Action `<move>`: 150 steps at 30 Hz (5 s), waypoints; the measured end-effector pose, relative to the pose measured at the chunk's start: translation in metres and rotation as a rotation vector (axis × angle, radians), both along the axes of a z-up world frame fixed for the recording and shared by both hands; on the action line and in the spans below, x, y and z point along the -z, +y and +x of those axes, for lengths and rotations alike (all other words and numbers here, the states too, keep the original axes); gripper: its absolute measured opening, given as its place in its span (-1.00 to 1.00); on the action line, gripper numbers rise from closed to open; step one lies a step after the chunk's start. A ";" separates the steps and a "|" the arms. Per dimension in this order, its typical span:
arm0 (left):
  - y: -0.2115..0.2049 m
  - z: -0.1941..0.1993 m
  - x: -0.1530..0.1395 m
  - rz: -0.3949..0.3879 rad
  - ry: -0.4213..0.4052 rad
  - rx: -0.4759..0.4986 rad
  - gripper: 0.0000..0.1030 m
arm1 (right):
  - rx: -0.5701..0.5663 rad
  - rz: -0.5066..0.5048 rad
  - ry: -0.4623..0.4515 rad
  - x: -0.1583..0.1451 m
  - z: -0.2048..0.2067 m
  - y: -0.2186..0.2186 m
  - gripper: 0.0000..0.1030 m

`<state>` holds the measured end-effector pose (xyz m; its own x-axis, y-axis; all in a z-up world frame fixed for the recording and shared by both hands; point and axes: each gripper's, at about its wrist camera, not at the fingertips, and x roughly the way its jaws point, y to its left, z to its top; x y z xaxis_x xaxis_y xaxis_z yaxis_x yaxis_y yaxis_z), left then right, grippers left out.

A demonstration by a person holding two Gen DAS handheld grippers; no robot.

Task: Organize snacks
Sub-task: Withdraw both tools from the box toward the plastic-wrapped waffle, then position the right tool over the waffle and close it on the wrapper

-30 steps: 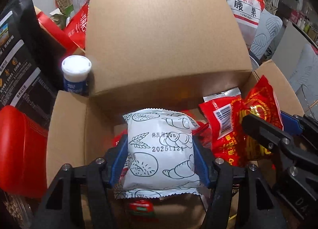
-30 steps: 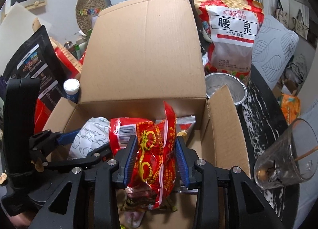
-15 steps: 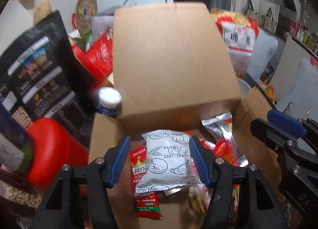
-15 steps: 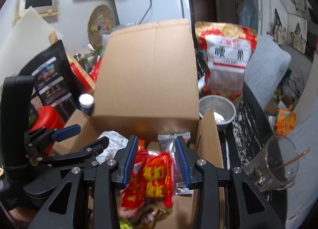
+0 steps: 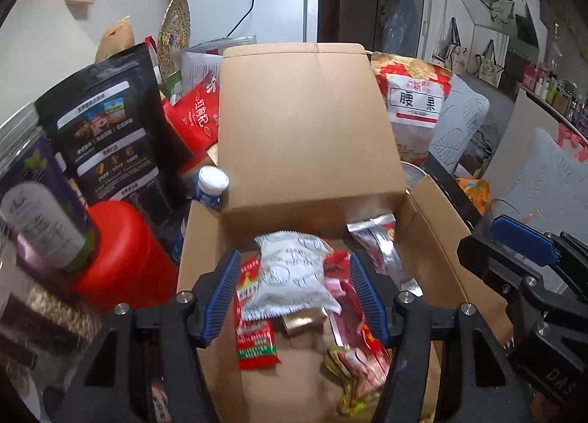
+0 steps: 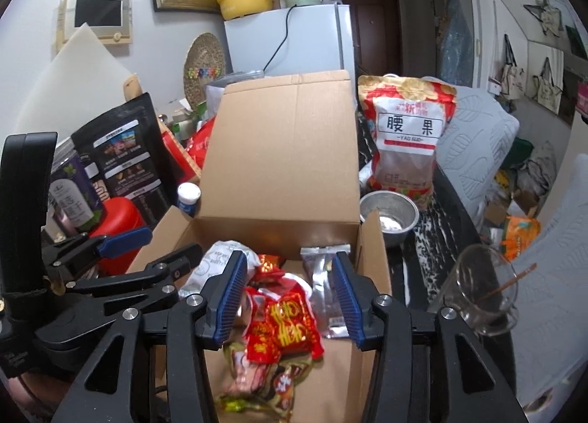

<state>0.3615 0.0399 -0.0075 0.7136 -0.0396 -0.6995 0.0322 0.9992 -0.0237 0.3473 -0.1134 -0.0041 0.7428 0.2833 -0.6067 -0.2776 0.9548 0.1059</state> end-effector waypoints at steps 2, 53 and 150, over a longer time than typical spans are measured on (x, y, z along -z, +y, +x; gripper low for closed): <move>-0.001 -0.010 -0.001 0.001 -0.001 -0.001 0.18 | 0.000 0.014 0.002 -0.001 -0.010 -0.005 -0.07; -0.132 -0.193 0.094 -0.017 0.120 0.288 0.18 | 0.080 -0.018 0.168 0.096 -0.140 -0.118 0.04; -0.059 -0.138 0.126 -0.215 0.350 0.529 0.18 | -0.294 0.215 0.345 0.157 -0.139 -0.101 -0.01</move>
